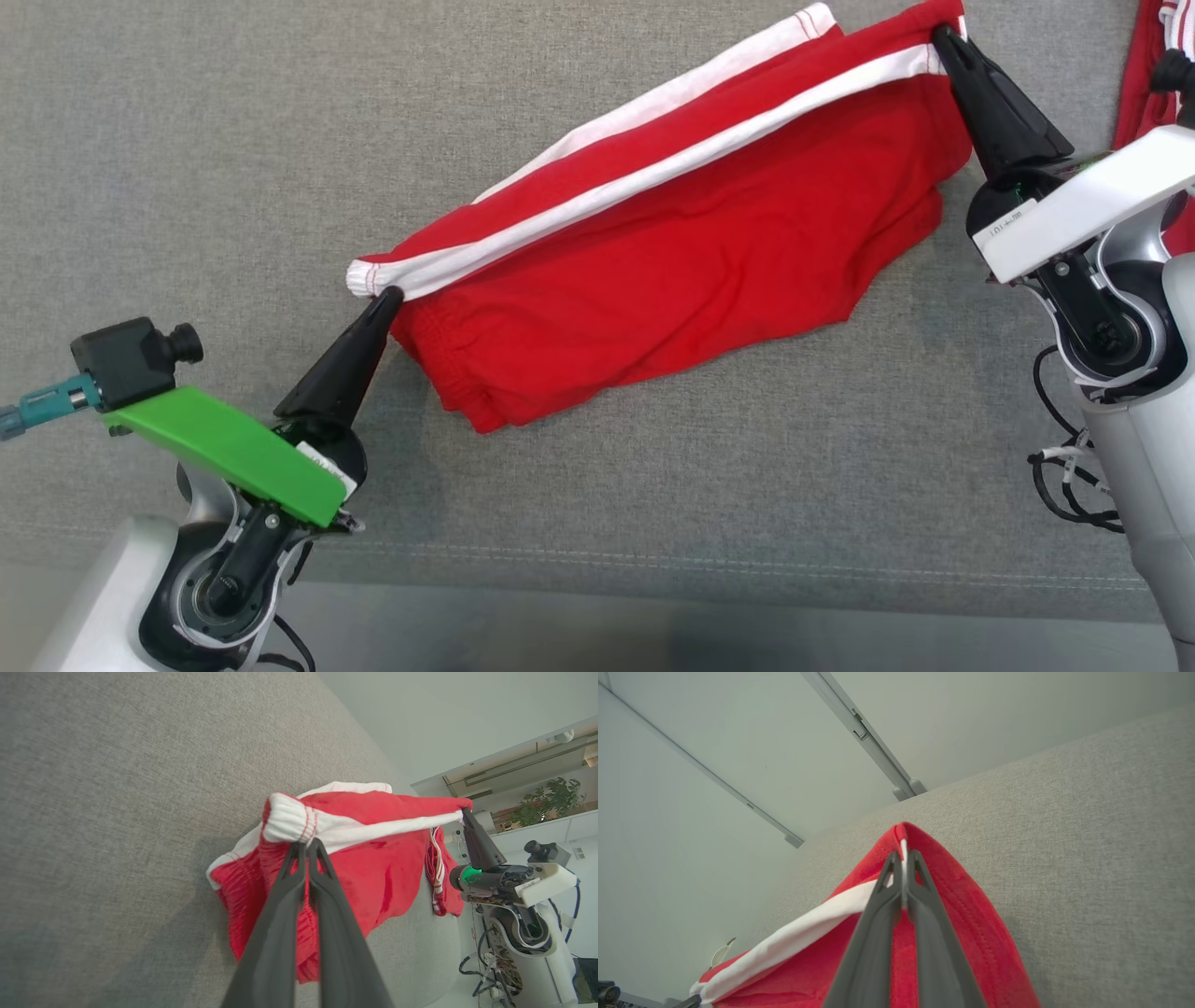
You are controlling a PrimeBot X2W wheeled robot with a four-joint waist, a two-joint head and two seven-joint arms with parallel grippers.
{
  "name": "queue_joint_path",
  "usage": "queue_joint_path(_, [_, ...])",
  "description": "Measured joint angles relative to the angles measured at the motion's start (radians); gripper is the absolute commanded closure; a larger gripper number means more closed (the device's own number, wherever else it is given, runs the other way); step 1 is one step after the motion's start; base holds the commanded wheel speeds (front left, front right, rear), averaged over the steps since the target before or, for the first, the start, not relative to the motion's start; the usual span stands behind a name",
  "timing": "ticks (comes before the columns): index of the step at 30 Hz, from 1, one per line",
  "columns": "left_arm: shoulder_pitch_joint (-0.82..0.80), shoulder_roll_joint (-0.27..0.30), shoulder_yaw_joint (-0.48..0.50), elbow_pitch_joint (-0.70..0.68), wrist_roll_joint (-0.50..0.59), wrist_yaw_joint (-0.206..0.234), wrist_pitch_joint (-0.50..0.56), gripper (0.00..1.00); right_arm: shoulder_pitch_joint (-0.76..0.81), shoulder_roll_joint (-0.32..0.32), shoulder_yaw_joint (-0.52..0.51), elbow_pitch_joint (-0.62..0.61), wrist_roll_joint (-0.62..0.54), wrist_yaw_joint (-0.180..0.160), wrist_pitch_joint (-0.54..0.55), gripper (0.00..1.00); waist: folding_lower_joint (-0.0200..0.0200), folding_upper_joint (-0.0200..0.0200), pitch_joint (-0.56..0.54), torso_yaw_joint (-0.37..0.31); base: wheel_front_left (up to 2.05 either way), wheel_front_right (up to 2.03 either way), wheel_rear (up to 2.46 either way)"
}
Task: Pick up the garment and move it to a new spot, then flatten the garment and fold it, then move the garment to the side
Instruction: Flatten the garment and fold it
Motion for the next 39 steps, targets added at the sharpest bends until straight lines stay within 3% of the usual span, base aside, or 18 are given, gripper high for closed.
queue_joint_path(18, [-0.049,-0.040,-0.024,0.058,-0.043,0.028,0.044,1.00,-0.094,0.019,0.058,0.167,-0.029,0.004,0.039,1.00,0.0000,0.0000,0.005,0.031,0.00,0.00,0.00])
queue_joint_path(19, [-0.053,-0.044,-0.023,0.062,-0.045,0.028,0.044,0.96,-0.101,0.019,0.060,0.178,-0.031,0.004,0.045,0.99,0.0000,0.0000,0.004,0.033,0.00,0.00,0.00])
queue_joint_path(21, [-0.059,-0.058,-0.017,0.072,-0.056,0.036,0.044,0.81,-0.116,0.019,0.060,0.202,-0.035,0.004,0.045,0.90,0.0000,0.0000,0.003,0.037,0.00,0.00,0.00])
queue_joint_path(22, [-0.061,-0.063,-0.016,0.079,-0.061,0.037,0.044,0.70,-0.122,0.019,0.059,0.213,-0.038,0.004,0.045,0.80,0.0000,0.0000,0.002,0.039,0.00,0.00,0.00])
queue_joint_path(23, [-0.063,-0.067,-0.016,0.086,-0.063,0.037,0.044,0.55,-0.126,0.018,0.057,0.226,-0.042,0.004,0.045,0.65,0.0000,0.0000,0.000,0.041,0.00,0.00,0.00])
queue_joint_path(24, [-0.065,-0.073,-0.015,0.092,-0.068,0.037,0.044,0.23,-0.128,0.018,0.055,0.238,-0.044,0.003,0.045,0.55,0.0000,0.0000,-0.002,0.045,0.00,0.00,0.00])
queue_joint_path(25, [-0.067,-0.079,-0.011,0.097,-0.073,0.042,0.043,0.13,-0.130,0.018,0.053,0.247,-0.044,0.001,0.045,0.52,0.0000,0.0000,-0.004,0.048,0.00,0.00,0.00])
queue_joint_path(27, [-0.071,-0.081,-0.001,0.103,-0.078,0.047,0.039,0.13,-0.141,0.022,0.055,0.263,-0.045,0.000,0.045,0.52,0.0000,0.0000,-0.008,0.055,0.00,0.00,0.00])
queue_joint_path(28, [-0.072,-0.080,0.005,0.106,-0.078,0.050,0.034,0.07,-0.148,0.027,0.057,0.267,-0.045,0.000,0.045,0.47,0.0000,0.0000,-0.010,0.057,0.00,0.00,0.00])
queue_joint_path(31, [-0.074,-0.083,0.005,0.113,-0.078,0.057,0.034,0.07,-0.172,0.034,0.060,0.284,-0.054,-0.002,0.045,0.47,0.0000,0.0000,-0.012,0.062,0.00,0.00,0.00])
queue_joint_path(32, [-0.074,-0.084,0.006,0.114,-0.079,0.057,0.034,0.00,-0.179,0.034,0.061,0.293,-0.055,-0.002,0.045,0.00,0.0000,0.0000,-0.012,0.064,0.00,0.00,0.00])
queue_joint_path(39, [-0.075,-0.093,0.006,0.132,-0.087,0.062,0.034,0.00,-0.184,0.038,0.062,0.343,-0.065,0.000,0.026,0.00,-0.0001,0.0000,-0.023,0.068,0.00,0.00,0.00])
